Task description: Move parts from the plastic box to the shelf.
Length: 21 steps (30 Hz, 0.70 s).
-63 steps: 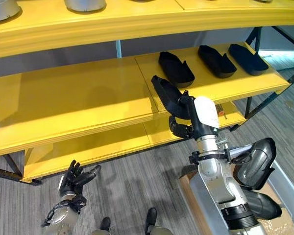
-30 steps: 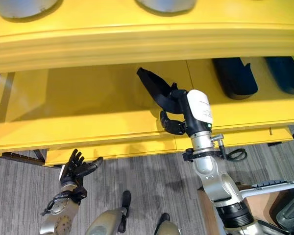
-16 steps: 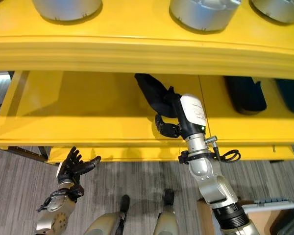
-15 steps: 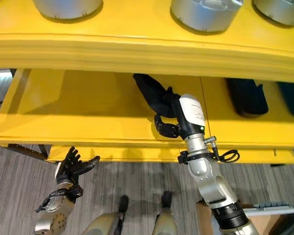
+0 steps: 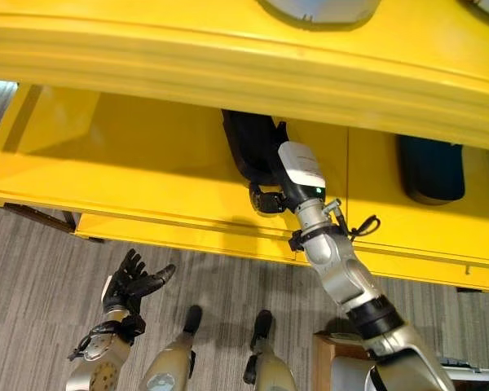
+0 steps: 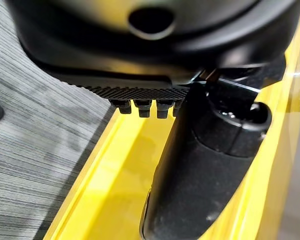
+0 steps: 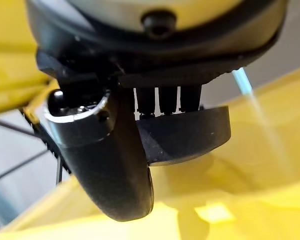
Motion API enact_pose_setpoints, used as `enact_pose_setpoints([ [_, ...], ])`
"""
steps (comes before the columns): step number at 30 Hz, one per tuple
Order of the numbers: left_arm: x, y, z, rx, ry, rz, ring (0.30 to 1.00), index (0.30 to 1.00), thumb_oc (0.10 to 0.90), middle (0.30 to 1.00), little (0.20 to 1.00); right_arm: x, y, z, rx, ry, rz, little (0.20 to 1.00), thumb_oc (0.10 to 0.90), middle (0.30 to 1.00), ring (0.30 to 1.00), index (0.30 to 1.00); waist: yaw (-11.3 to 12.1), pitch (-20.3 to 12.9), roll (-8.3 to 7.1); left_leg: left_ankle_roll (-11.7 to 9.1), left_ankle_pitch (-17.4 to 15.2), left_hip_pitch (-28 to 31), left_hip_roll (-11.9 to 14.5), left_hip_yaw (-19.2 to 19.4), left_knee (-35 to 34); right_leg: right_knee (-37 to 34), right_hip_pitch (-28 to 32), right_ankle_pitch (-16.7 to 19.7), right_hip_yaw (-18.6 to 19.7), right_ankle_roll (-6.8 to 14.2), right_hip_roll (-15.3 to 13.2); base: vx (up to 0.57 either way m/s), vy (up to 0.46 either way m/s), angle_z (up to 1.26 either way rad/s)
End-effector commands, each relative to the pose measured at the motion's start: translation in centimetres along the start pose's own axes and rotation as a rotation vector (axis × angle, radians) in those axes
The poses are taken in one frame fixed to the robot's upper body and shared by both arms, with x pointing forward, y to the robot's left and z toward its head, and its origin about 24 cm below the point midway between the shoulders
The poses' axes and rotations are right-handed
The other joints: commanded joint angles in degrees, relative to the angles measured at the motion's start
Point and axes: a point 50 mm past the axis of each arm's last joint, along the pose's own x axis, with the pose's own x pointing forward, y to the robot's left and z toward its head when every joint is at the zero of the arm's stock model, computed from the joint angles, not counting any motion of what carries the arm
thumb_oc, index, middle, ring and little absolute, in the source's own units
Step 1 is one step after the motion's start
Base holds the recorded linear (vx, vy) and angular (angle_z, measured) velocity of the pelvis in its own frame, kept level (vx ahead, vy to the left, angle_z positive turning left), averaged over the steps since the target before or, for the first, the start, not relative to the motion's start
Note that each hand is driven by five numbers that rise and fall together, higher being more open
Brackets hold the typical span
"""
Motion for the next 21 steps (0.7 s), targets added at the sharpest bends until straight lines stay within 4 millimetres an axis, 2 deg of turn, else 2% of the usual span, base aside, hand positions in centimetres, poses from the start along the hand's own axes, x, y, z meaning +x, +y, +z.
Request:
enact_pose_setpoints([
  [1, -0.2, -0.1, 4.1, 0.011, -0.206, -0.070, 1.000, 1.000, 0.900, 1.000, 1.000, 3.1, -4.4, 3.1, -0.058, -0.152, -0.156, 0.300, 0.400, 0.300, 0.300, 0.300, 1.27, -2.05, -1.60, 0.23, -0.07, -1.45, 2.54, 2.03, 1.61, 4.53, 1.14, -2.17, -0.76, 3.14, -6.76, -0.04, -0.045, 0.19],
  [4, -0.2, -0.2, 4.3, 0.012, -0.213, -0.074, 1.000, 1.000, 0.900, 1.000, 1.000, 3.8, -4.4, 2.6, -0.069, -0.122, -0.146, 0.300, 0.400, 0.300, 0.300, 0.300, 1.46, -0.97, -0.98, 0.30, -0.22, -2.62, 2.46, 2.07, 2.52, 5.46, 0.09, -2.38, -0.66, 2.98, -6.98, -0.08, -0.003, 0.06],
  [5, -0.2, -0.5, 4.5, 0.005, -0.224, -0.083, 1.000, 1.000, 0.900, 1.000, 1.000, 4.7, -4.3, 1.5, -0.079, -0.057, -0.132, 0.300, 0.400, 0.300, 0.300, 0.300, 1.73, 0.63, -0.25, 0.52, -0.57, -4.03, 2.08, 2.08, 4.14, 6.97, -1.43, -2.50, -0.25, 2.81, -7.35, -0.08, 0.021, -0.02],
  [6, -0.2, -0.5, 4.5, 0.004, -0.225, -0.083, 1.000, 1.000, 0.900, 1.000, 1.000, 4.7, -4.3, 1.5, -0.079, -0.058, -0.133, 0.300, 0.400, 0.300, 0.300, 0.300, 1.72, 0.64, -0.25, 0.53, -0.65, -4.18, 2.06, 2.11, 4.32, 7.12, -1.59, -2.56, -0.18, 2.82, -7.37, -0.11, 0.033, -0.06],
  [11, 0.0, -1.3, 5.2, -0.009, -0.256, -0.105, 1.000, 1.000, 0.900, 1.000, 1.000, 6.0, -5.2, -0.1, -0.116, 0.044, -0.159, 0.300, 0.400, 0.300, 0.300, 0.300, 1.45, 3.58, 0.98, 0.72, -1.70, -7.21, 1.39, 2.61, 8.00, 10.39, -4.96, -2.91, 0.99, 2.49, -8.14, -0.09, 0.032, 0.00],
  [17, 0.3, -1.9, 5.6, -0.035, -0.273, -0.107, 1.000, 1.000, 0.900, 1.000, 1.000, 7.1, -6.7, -1.4, -0.141, 0.139, -0.216, 0.300, 0.400, 0.300, 0.300, 0.300, 0.84, 5.64, 1.42, 0.94, -2.97, -9.11, 0.91, 3.66, 10.59, 12.59, -7.73, -3.05, 2.68, 2.32, -8.31, -0.06, 0.033, -0.08],
  [21, 0.4, -2.0, 5.7, -0.042, -0.277, -0.107, 1.000, 1.000, 0.900, 1.000, 1.000, 7.3, -7.2, -1.4, -0.151, 0.143, -0.235, 0.300, 0.400, 0.300, 0.300, 0.300, 0.58, 6.02, 1.44, 1.04, -3.32, -9.30, 0.78, 3.89, 10.96, 13.22, -8.35, -3.18, 3.20, 2.32, -8.28, -0.03, 0.025, 0.03],
])
